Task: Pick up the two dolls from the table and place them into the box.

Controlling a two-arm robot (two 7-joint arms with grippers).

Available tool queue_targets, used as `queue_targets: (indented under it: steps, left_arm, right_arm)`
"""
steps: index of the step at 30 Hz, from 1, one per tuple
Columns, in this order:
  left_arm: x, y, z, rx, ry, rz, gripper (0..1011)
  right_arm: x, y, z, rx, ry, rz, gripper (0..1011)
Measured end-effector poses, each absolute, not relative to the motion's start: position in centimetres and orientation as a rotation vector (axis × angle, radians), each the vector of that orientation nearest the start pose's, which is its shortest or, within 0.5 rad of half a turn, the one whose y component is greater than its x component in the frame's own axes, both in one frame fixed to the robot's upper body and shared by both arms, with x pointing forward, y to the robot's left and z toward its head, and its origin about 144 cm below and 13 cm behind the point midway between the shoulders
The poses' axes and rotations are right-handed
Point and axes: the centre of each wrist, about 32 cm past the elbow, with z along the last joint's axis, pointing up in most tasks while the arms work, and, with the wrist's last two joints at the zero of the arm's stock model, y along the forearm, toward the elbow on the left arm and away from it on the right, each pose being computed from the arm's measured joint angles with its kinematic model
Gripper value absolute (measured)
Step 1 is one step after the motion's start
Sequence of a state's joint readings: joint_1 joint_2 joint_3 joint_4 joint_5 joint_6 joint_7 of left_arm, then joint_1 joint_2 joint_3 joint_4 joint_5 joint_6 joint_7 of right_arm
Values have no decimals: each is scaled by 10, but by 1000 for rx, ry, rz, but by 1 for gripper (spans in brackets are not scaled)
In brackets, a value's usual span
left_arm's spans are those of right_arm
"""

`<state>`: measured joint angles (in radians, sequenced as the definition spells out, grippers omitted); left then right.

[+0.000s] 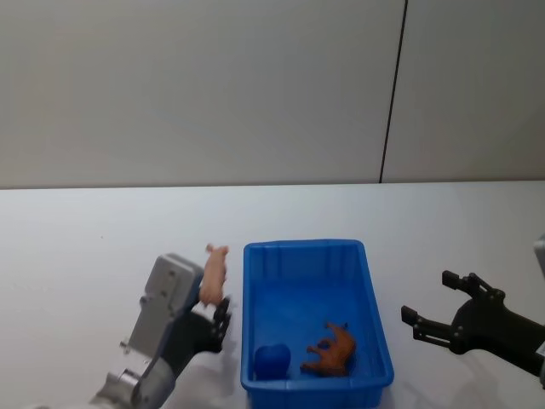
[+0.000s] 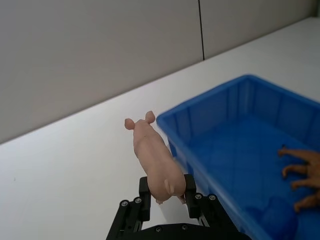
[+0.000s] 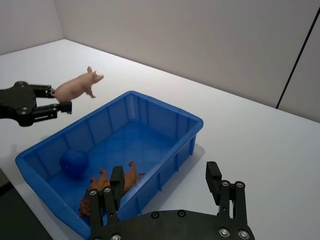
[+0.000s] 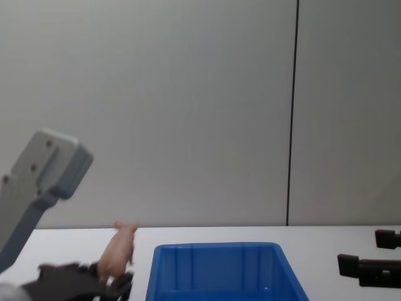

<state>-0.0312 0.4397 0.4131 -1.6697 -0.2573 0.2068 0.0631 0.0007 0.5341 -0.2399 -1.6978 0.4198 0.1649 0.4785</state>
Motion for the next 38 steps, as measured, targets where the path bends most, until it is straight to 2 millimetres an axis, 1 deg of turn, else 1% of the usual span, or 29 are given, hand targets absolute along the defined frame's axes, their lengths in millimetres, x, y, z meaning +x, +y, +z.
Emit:
queue_targets:
  steps: [8,11,14,15,18,19,20,21,22,23,24,25,27,28,29,31,38]
  left_arm:
    - [455,209,1164,250,-77,1157,400]
    - [463,200,1170,217,-101,1120,416]
    - [467,195,1172,204,-110,1102,495]
    - [468,194,1172,200,-112,1097,552]
    - [473,188,1174,187,-117,1074,607]
    - [475,186,1175,182,-120,1064,664]
    - [476,184,1175,179,-120,1060,692]
    - [477,183,1176,175,-122,1053,745]
    - [477,183,1176,175,-122,1053,745]
    - [479,181,1177,171,-124,1046,786]
    - [479,180,1177,169,-126,1044,799]
    - [480,179,1178,165,-129,1040,851]
    - [481,178,1178,161,-133,1037,893]
    - [482,177,1179,155,-138,1035,942]
    - [482,177,1180,152,-141,1035,942]
    - [483,176,1181,145,-150,1034,998]
    - [485,176,1183,129,-167,1035,1001]
  right_arm:
    - [449,-292,1178,-192,77,-826,1001]
    - [449,-292,1178,-192,77,-826,1001]
    - [449,-292,1178,-191,77,-826,1001]
    - [449,-292,1178,-191,77,-826,1001]
    - [449,-292,1178,-191,77,-826,1001]
    - [449,-292,1178,-191,77,-826,1001]
    - [449,-292,1178,-191,77,-826,1001]
    - [449,-292,1178,-191,77,-826,1001]
    - [449,-292,1178,-192,77,-826,1001]
    - [449,-292,1178,-191,77,-826,1001]
    - [449,-292,1178,-191,77,-826,1001]
    - [449,-292,1178,-192,77,-826,1001]
    - [449,-292,1178,-191,77,-826,1001]
    - [449,-292,1178,-192,77,-826,1001]
    - [449,-292,1178,-191,77,-826,1001]
    - [449,-292,1178,-192,77,-826,1001]
    - [449,-292,1178,-192,77,-826,1001]
